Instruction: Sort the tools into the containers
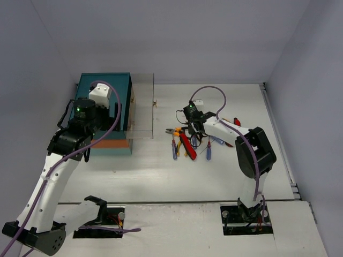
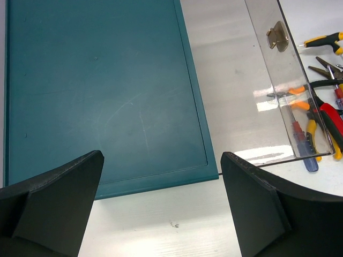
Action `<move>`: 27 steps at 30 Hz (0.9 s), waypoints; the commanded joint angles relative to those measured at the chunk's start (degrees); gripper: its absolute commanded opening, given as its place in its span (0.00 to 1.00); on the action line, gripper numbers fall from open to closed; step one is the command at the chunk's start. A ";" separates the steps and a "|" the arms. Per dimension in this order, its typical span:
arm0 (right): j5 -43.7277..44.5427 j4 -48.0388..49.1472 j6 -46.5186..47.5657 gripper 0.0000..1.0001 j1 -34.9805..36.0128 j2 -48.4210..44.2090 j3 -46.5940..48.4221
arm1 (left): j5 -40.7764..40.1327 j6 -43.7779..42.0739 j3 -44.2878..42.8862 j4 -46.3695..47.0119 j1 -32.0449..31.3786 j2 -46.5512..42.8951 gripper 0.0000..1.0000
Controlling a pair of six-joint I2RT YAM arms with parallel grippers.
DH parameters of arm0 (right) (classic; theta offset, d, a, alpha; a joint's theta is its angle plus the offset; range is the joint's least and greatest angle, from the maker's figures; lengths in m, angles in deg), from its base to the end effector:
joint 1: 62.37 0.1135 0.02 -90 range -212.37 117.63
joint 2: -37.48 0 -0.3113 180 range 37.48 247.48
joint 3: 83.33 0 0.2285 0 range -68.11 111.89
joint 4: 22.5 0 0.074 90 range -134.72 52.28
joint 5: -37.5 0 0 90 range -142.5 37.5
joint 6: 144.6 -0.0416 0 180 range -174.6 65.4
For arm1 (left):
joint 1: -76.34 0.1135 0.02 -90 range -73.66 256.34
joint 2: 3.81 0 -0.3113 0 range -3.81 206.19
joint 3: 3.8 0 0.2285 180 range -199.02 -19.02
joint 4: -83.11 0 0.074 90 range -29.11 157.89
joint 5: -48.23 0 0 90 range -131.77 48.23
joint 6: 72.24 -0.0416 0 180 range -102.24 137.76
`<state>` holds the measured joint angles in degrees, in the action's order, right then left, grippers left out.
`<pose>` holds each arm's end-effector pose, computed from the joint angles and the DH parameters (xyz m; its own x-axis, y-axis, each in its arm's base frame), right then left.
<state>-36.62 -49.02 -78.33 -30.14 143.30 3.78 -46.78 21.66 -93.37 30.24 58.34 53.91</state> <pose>0.3458 0.2045 0.2588 -0.6906 0.0222 -0.7229 -0.0787 0.9913 0.1056 0.1491 -0.0446 0.4559 -0.3560 0.0444 -0.9334 0.2066 0.9779 -0.0322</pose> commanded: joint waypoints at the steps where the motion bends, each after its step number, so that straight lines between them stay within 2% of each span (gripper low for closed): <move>1: 2.25 0.13 0.15 0.00 -0.32 -4.61 2.07 | -0.89 -1.04 -1.08 2.29 -0.48 0.37 0.89; 7: 3.50 0.13 0.35 0.00 -0.24 -8.19 3.41 | -1.22 -1.26 -1.16 2.14 -0.63 0.20 0.89; 16: 4.24 0.13 0.17 0.00 0.14 -16.18 12.18 | -1.13 -0.90 -1.60 2.23 -0.63 0.37 0.89; 22: 2.45 0.13 -0.15 0.00 2.38 -17.35 20.07 | -0.87 -0.38 -2.59 2.17 -0.63 0.40 0.89; 27: -0.03 0.50 -2.98 0.00 5.51 -14.71 26.44 | -0.87 0.06 -3.10 2.12 -0.70 0.35 0.89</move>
<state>-35.49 -51.12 -78.90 -27.06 127.87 25.21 -47.24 21.18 -93.39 30.24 58.01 54.31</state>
